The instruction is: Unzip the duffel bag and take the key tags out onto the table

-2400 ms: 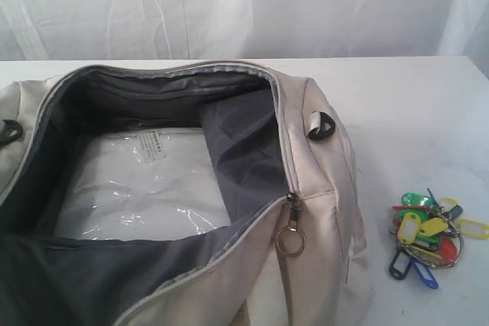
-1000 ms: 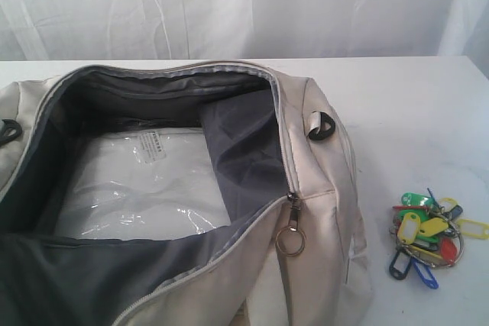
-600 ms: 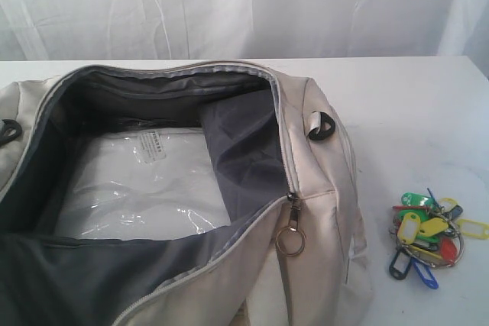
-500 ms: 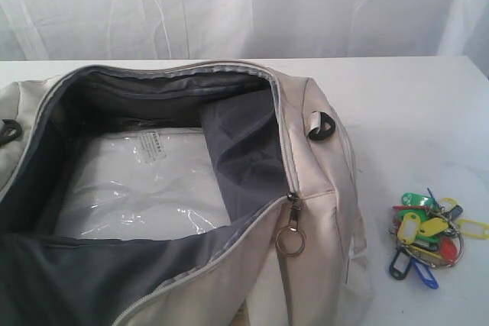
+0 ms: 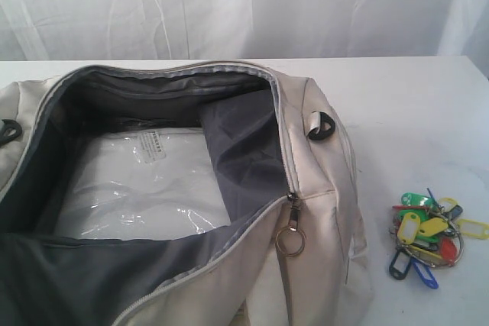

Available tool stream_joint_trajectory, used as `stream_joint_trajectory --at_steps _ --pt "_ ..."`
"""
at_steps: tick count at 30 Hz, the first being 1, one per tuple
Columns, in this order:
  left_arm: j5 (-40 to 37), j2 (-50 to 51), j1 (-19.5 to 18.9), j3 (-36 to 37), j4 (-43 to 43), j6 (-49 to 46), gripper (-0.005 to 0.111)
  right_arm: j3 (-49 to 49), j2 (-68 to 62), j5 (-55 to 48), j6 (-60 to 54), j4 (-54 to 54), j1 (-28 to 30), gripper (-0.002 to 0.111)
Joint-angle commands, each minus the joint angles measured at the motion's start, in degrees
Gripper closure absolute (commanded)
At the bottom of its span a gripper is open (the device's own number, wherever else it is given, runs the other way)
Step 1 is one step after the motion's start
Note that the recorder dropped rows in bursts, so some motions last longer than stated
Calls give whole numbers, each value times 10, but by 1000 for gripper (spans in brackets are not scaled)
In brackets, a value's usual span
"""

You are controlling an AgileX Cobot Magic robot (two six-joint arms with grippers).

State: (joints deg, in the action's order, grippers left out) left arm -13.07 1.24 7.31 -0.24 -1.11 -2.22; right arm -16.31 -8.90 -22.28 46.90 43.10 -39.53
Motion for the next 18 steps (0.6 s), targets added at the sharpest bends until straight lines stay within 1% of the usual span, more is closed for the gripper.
stream_joint_trajectory --at_steps 1,6,9,11,15,18 --pt "-3 -6 1 2 1 -1 107 4 19 1 -6 2 60 108" --pt "-3 -6 1 2 1 -1 107 4 26 -10 -4 0 159 108" --pt "-3 -6 1 2 1 -1 107 4 26 -25 -4 -1 199 108" --pt "-3 -6 1 2 1 -1 107 4 26 -38 -4 -1 209 108" --pt "-3 -6 1 2 1 -1 107 4 26 -60 -4 -15 211 108" --pt "-3 -6 1 2 1 -1 107 16 26 -29 -4 -35 211 108"
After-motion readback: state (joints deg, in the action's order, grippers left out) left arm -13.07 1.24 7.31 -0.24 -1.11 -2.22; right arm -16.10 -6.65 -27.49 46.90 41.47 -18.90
